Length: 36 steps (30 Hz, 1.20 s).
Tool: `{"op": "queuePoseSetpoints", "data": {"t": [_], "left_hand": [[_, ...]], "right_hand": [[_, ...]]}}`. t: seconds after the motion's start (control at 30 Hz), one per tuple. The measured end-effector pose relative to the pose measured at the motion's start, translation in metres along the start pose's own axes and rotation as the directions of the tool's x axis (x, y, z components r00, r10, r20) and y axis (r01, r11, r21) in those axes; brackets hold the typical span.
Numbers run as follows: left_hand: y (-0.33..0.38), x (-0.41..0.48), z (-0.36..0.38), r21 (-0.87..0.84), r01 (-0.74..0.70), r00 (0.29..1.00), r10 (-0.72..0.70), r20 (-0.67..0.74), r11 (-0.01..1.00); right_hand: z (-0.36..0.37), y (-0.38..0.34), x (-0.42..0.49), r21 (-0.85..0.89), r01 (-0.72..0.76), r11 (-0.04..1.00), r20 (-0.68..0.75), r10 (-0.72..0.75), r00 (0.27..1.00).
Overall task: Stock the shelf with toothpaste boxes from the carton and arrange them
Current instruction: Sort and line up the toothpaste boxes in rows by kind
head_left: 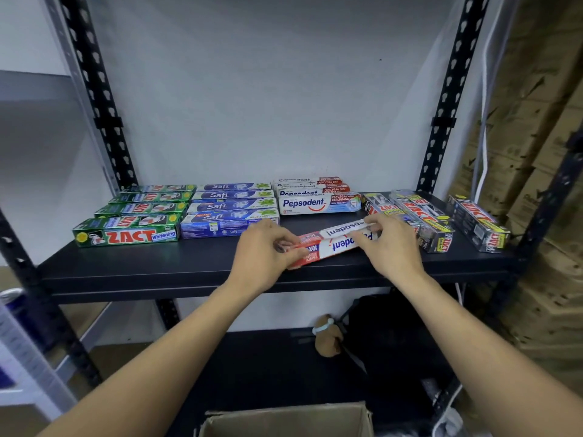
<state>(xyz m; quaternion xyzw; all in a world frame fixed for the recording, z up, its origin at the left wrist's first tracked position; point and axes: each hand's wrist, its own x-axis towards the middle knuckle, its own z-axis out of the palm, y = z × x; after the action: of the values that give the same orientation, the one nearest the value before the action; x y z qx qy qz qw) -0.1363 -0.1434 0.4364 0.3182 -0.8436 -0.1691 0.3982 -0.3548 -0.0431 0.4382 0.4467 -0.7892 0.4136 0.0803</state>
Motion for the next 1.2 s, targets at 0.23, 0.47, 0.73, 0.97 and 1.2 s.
{"op": "queuePoseSetpoints", "data": {"t": [0.23, 0.47, 0.73, 0.97, 1.2], "left_hand": [[0.011, -0.002, 0.001, -0.132, 0.124, 0.991, -0.118, 0.058, 0.983], [0.022, -0.004, 0.009, -0.364, 0.271, 0.95, -0.186, 0.251, 0.891], [0.014, 0.004, 0.005, -0.195, 0.052, 0.949, 0.013, 0.314, 0.979], [-0.032, 0.035, -0.017, 0.313, -0.14, 0.986, 0.103, 0.134, 0.939], [-0.071, 0.043, -0.019, 0.51, -0.006, 0.997, -0.035, 0.071, 0.86]], "right_hand": [[0.001, 0.002, -0.004, -0.213, -0.104, 0.972, 0.051, 0.117, 0.992], [0.002, -0.013, -0.006, -0.18, -0.07, 0.981, 0.167, 0.1, 0.981], [-0.009, -0.021, 0.012, -0.085, -0.127, 0.988, 0.352, 0.149, 0.924], [-0.012, -0.034, 0.03, -0.011, -0.173, 0.985, 0.489, 0.156, 0.858], [0.003, -0.057, 0.052, -0.242, 0.075, 0.967, 0.475, 0.05, 0.878]]}}
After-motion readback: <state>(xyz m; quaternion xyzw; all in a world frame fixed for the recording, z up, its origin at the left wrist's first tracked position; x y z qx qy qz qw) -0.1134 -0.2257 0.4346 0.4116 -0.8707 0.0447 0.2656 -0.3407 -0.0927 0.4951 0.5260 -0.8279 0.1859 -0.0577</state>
